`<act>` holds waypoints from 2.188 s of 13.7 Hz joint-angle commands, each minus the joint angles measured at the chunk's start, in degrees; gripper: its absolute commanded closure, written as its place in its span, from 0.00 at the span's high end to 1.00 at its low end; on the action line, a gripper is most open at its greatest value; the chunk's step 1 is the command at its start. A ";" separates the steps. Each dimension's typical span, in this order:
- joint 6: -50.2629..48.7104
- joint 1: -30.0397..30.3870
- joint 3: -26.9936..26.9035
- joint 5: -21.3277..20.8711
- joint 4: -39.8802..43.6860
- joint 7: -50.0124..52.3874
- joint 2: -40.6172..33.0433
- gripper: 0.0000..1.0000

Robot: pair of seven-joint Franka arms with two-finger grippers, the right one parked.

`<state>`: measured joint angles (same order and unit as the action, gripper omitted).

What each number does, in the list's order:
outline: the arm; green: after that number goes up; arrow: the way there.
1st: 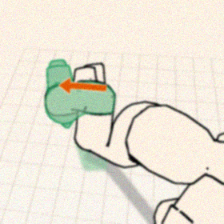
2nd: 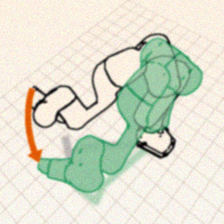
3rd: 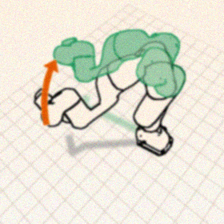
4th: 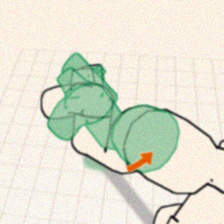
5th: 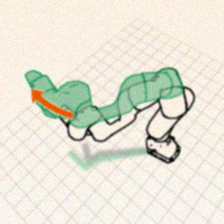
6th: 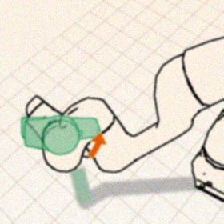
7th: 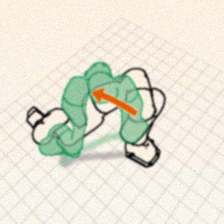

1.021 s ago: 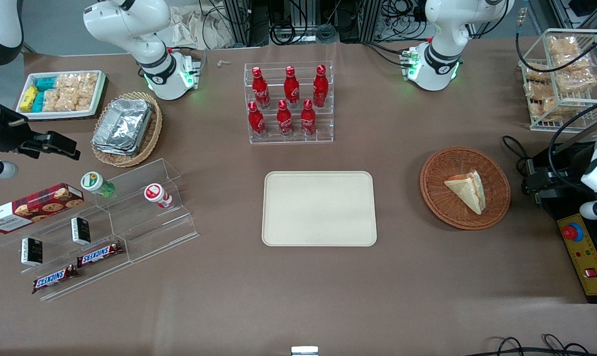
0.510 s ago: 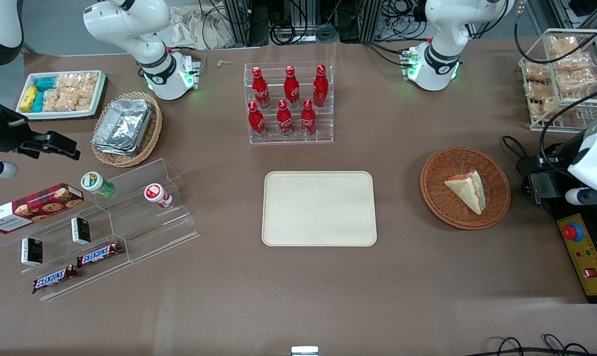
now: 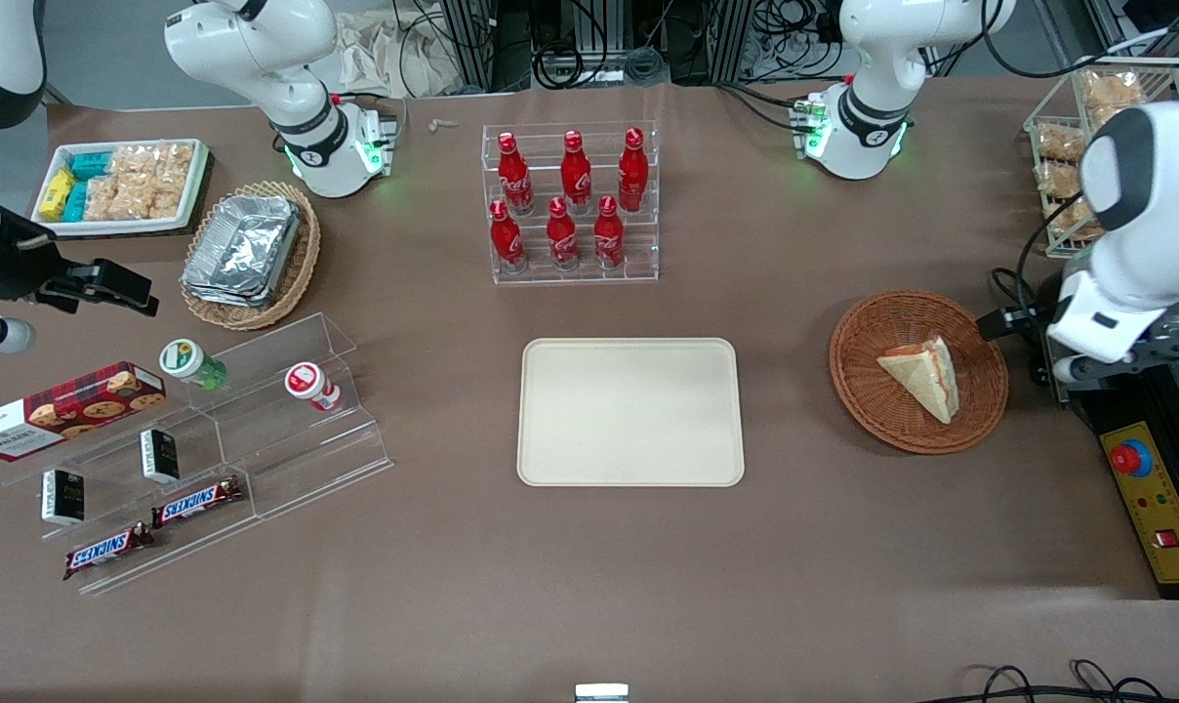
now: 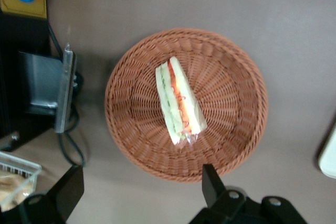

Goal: Place sandwich from basket to tray
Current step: 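Move the left gripper over the wrapped sandwich in the wicker basket, then lower the left gripper and close it on the sandwich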

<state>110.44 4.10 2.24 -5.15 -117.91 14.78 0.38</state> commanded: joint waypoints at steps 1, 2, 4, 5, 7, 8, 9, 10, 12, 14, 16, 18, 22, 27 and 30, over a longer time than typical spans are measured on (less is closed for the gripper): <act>7.64 -0.23 0.31 -1.18 -8.19 8.31 -1.88 1.00; 10.20 -0.58 0.40 -1.35 -9.78 12.16 -0.40 1.00; 12.94 -0.67 0.57 -2.84 -9.80 14.92 3.46 1.00; 14.61 -0.76 0.57 -2.93 -9.89 16.15 4.70 1.00; 15.24 -0.76 0.57 -2.93 -9.89 19.92 7.16 1.00; 15.85 -0.68 0.57 -2.85 -9.89 22.03 8.22 1.00; 17.16 -0.67 0.57 -2.76 -9.97 25.53 9.62 1.00; 18.30 -0.67 0.57 -2.84 -10.15 26.87 10.51 1.00; 18.67 -0.67 0.57 -2.84 -10.15 27.41 11.04 1.00; 19.10 -0.67 0.57 -2.76 -9.98 27.58 12.53 0.96; 19.37 -0.76 0.57 -2.58 -9.89 28.72 12.63 0.59; 18.93 -0.85 1.10 -2.58 -9.19 30.30 12.62 0.25; 8.86 -0.76 2.94 -2.67 -1.30 30.58 13.76 0.00; -10.48 -0.85 5.05 -2.58 14.52 29.96 15.26 0.00; -19.10 -1.11 5.67 -1.97 23.57 26.64 15.44 0.00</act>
<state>97.03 3.36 7.72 -6.82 -101.63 43.40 13.73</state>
